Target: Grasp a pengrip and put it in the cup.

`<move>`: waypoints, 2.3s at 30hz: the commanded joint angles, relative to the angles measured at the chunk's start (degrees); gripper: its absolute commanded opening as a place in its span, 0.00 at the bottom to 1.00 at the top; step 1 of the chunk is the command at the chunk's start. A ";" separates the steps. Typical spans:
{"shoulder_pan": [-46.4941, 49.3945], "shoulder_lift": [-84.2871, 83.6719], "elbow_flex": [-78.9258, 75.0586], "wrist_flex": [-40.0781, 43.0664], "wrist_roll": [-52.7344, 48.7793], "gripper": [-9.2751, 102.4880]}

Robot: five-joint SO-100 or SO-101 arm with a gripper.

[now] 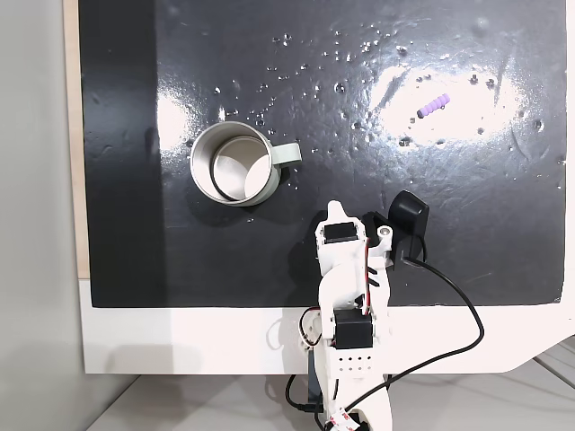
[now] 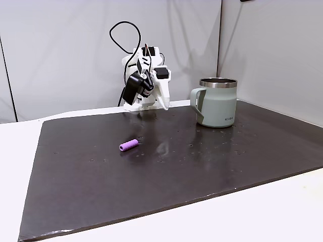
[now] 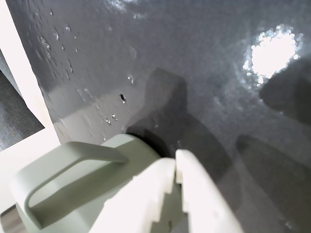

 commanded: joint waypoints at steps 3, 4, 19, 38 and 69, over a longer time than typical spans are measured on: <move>-2.02 0.70 0.09 -2.99 -2.02 0.08; -2.02 0.70 0.09 -2.99 -2.02 0.08; 1.49 0.44 -4.83 -0.44 -7.91 0.08; 12.57 -63.37 -45.62 -13.27 -14.06 0.08; 23.38 -111.18 -89.56 -5.80 -34.28 0.29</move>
